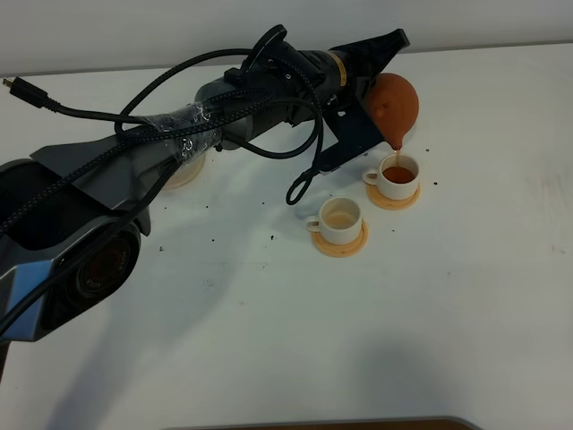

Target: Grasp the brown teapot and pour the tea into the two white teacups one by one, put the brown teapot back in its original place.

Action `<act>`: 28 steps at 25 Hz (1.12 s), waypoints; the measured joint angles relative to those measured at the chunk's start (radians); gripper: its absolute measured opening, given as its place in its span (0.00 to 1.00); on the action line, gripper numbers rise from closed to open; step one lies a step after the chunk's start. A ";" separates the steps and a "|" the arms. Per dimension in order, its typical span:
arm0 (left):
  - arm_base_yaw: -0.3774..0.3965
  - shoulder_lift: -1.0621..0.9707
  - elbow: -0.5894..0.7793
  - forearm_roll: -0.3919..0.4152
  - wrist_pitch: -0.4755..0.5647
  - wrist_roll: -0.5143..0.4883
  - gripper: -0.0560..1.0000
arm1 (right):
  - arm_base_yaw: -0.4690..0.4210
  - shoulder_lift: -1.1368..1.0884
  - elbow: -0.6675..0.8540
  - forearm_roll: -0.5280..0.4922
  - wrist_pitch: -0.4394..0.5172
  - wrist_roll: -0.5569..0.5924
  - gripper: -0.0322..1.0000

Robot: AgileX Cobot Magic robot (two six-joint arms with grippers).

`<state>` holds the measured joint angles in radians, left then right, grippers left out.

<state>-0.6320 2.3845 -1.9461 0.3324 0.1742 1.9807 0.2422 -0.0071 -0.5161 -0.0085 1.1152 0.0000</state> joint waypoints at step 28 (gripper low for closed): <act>-0.012 0.000 0.000 0.000 -0.018 0.078 0.19 | 0.000 0.000 0.000 0.000 0.000 0.000 0.26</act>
<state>-0.6439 2.3845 -1.9461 0.3324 0.1557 2.0582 0.2422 -0.0071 -0.5161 -0.0085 1.1152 0.0000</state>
